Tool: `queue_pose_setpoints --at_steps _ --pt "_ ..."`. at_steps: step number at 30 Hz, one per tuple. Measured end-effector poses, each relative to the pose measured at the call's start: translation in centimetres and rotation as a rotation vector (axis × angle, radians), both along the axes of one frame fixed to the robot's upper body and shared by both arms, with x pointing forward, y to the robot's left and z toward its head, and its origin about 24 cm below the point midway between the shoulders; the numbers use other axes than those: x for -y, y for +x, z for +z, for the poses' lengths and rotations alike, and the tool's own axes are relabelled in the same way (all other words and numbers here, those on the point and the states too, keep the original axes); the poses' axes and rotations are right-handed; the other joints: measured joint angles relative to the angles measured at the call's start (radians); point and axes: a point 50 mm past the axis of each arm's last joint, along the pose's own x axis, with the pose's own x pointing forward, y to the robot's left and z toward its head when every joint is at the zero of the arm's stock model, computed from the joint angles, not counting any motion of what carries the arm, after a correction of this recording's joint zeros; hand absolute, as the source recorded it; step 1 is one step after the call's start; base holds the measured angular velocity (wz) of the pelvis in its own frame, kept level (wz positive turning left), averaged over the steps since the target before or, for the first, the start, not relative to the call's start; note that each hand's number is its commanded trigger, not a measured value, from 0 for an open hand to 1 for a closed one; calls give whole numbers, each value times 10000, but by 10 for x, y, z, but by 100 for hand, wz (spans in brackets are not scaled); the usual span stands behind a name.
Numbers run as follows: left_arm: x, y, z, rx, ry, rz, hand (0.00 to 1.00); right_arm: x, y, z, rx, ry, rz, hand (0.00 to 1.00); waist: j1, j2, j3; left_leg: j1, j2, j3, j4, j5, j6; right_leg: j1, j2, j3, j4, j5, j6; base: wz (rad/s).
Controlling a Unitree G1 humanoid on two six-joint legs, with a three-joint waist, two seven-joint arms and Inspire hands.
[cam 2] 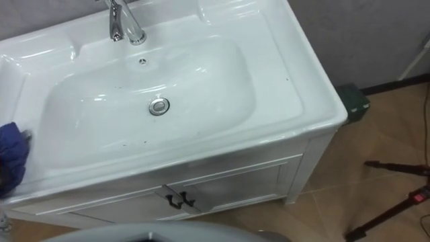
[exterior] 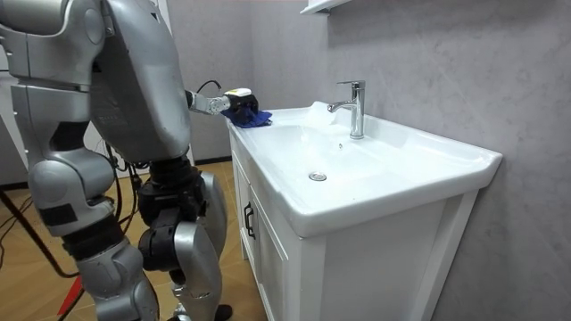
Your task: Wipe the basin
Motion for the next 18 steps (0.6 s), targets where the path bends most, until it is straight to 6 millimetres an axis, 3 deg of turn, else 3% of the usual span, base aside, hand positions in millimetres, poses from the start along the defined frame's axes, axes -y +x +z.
queue_pose_setpoints --at_steps 18 --pt "-1 1 0 368 -352 302 0 1 3 1 52 -214 -30 0 22 16 1 -20 0 -57 20 2 2 0 2 5 -13 0 -1 0"
